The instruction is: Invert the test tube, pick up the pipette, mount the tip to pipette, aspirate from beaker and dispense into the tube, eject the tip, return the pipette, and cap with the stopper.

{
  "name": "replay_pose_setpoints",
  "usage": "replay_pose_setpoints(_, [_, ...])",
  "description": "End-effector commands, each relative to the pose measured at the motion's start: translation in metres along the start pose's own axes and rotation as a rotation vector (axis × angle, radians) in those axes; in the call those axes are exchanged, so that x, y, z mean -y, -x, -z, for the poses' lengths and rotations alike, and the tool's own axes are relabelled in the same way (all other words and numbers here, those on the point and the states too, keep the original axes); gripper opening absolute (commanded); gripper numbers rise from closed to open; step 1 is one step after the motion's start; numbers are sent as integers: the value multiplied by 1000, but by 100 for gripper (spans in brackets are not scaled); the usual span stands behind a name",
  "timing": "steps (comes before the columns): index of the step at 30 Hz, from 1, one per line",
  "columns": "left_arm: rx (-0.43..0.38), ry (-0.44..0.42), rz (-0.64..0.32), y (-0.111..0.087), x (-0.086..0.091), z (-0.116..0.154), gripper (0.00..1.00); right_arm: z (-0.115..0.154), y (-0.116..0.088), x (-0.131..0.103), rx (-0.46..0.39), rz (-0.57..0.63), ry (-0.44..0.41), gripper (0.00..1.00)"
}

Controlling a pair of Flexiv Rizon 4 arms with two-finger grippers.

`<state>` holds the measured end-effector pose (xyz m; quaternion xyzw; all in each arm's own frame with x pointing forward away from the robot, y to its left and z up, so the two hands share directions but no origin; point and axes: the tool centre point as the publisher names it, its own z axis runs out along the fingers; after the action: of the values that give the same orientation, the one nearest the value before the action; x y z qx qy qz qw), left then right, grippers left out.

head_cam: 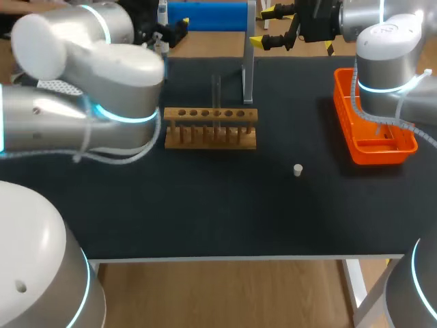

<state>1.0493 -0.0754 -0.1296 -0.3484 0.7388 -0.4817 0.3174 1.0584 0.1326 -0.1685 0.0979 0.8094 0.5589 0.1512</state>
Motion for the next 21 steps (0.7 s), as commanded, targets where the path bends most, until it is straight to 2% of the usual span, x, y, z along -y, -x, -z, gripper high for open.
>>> replay_pose_setpoints(1, [-498,-142,-79,-4,-9,19,100,0,1,0,-3,-1,-2,100])
replay_pose_setpoints(4, [-640,-156,-114,-16,-8,24,100,0,1,0,-3,-1,-2,100])
replay_pose_setpoints(21, [-640,-156,-114,-16,-8,24,100,0,1,0,-3,-1,-2,100])
